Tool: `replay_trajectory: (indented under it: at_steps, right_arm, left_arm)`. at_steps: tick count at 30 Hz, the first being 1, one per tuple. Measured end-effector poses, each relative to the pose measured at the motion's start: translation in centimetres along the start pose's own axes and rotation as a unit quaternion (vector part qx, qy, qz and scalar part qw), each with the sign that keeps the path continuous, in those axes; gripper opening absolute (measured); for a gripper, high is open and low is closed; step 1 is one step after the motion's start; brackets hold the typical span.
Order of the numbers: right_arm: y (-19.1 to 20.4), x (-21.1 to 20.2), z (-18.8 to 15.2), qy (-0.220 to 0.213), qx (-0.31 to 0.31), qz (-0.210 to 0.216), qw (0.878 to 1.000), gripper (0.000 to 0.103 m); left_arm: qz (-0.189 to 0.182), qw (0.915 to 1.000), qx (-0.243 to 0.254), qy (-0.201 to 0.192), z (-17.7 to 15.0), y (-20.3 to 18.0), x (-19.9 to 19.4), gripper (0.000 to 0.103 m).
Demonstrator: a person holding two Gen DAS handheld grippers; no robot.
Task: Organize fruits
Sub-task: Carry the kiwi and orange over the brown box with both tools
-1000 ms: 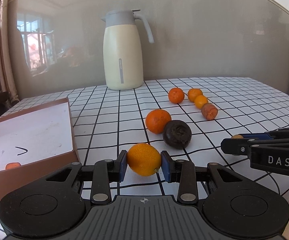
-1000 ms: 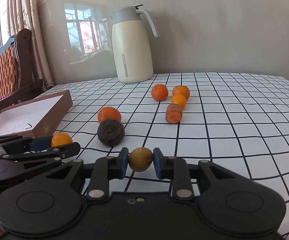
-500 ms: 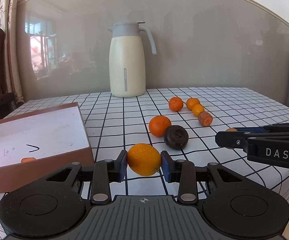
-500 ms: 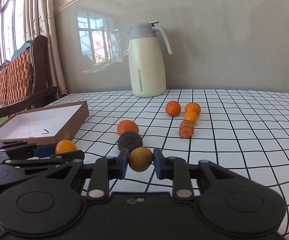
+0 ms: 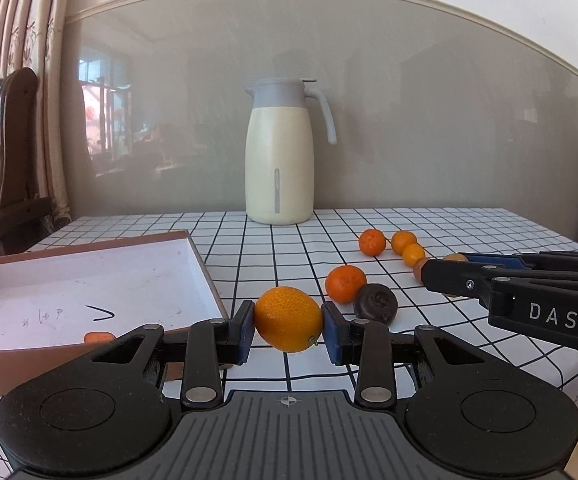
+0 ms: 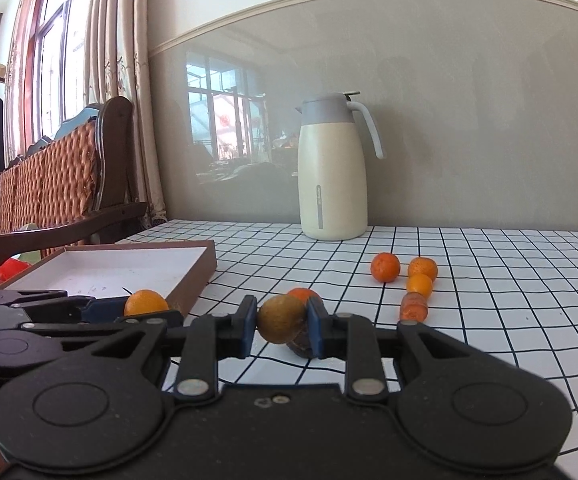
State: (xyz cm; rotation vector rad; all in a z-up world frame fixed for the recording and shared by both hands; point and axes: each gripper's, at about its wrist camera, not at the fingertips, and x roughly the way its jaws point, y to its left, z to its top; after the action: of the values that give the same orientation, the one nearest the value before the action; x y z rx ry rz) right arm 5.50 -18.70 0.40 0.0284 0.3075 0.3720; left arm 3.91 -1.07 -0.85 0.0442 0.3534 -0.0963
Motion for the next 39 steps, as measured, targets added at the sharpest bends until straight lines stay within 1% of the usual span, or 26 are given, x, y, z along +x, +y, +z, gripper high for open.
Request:
replay_trajectory:
  at_steps: [8,14,19,26,31,39]
  right_arm:
    - [1.4,0.5,0.8,-0.023,-0.003,0.022,0.999,0.018]
    - [2.8,1.3,1.5,-0.033,-0.002,0.041,0.999,0.018]
    - [4.4,2.1,2.0,-0.043,0.002,0.058,0.997,0.018]
    - [6.5,3.5,2.7,-0.053,0.003,0.077,0.996,0.018]
    - [7.8,4.6,3.0,-0.050,0.000,0.087,0.995,0.018]
    - [9.2,5.9,3.3,-0.055,-0.004,0.095,0.994,0.018]
  left_arm:
    - [0.019,0.9994,-0.017,-0.024,0.6,1.8,-1.0,0.036]
    - [0.048,0.9974,-0.029,-0.046,1.0,3.6,-2.0,0.036]
    - [0.078,0.9941,-0.042,-0.064,1.1,5.5,-2.8,0.036]
    - [0.119,0.9883,-0.060,-0.074,1.3,8.4,-3.3,0.036]
    - [0.142,0.9845,-0.068,-0.077,1.5,9.9,-3.4,0.036]
    - [0.164,0.9806,-0.071,-0.081,1.7,11.7,-3.4,0.036]
